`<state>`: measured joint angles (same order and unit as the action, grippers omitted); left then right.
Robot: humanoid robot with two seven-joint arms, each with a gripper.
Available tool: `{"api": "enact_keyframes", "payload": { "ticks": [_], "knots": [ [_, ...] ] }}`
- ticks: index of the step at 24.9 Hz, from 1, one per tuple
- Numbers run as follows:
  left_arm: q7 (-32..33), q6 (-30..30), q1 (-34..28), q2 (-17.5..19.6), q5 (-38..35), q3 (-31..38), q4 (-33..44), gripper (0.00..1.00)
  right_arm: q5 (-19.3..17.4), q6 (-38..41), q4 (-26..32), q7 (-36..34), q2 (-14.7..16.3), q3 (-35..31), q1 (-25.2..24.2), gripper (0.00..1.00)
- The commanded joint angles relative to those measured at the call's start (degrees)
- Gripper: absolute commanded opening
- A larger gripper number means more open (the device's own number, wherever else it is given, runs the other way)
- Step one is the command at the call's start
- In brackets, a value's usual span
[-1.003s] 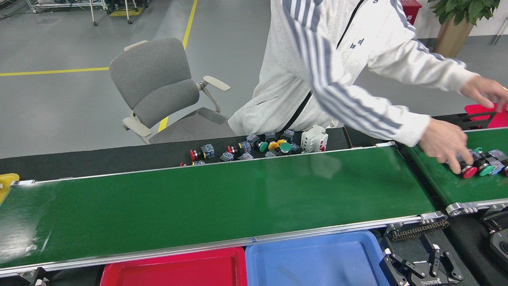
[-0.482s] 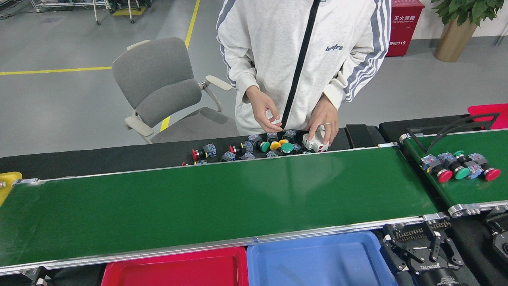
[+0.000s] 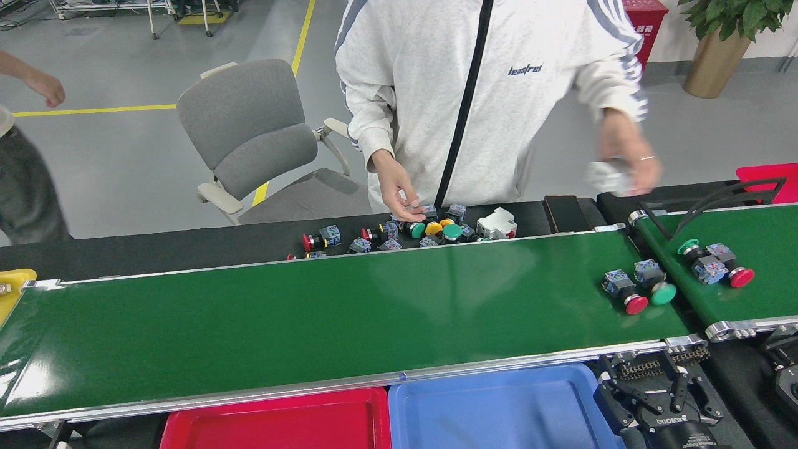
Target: Pick switch part from conveyor to tray
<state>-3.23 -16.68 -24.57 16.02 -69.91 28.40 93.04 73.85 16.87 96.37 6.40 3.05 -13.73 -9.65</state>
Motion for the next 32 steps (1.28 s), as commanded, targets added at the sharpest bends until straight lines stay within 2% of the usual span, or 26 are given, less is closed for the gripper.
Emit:
{"api": "enact_keyframes", "payload": {
  "ticks": [1,6,10,13,16,19,28,32],
  "knots": [
    [-0.37,0.15,-0.39,0.15,-0.05,0.16,1.00,1.00,-0.20,0.53,0.13,0.19,0.56,-0.07,1.21,1.00],
    [-0.37,0.33,-0.22,-0.20,-0.32,-0.54,0.83,1.00,-0.03,0.09,-4.97,1.16,0.73,-0.07,6.04,1.00],
    [-0.37,0.15,-0.39,-0.38,-0.41,-0.63,1.09,1.00,0.41,-0.26,-9.19,5.81,1.79,0.02,11.14,0.99],
    [-0.37,0.24,0.13,-0.11,-0.49,-0.54,0.39,1.00,2.52,-0.17,-12.09,6.60,2.58,0.72,13.95,0.99],
    [-0.37,0.15,0.22,-0.29,-0.49,-0.63,0.39,1.00,4.54,-1.49,-14.99,6.69,2.49,4.15,16.76,0.99],
    [-0.37,0.15,0.75,-0.02,-0.49,-0.54,0.13,1.00,4.54,-4.39,-16.83,6.60,2.58,7.31,18.08,0.99],
    [-0.37,0.06,3.30,0.41,-0.58,-0.72,-2.69,1.00,4.46,-4.83,-22.72,6.52,2.05,11.09,22.74,0.99],
    [-0.37,0.15,4.00,0.50,-0.58,-0.72,-3.21,1.00,4.28,-4.83,-25.62,6.52,0.56,12.67,25.73,0.99]
  ]
}}
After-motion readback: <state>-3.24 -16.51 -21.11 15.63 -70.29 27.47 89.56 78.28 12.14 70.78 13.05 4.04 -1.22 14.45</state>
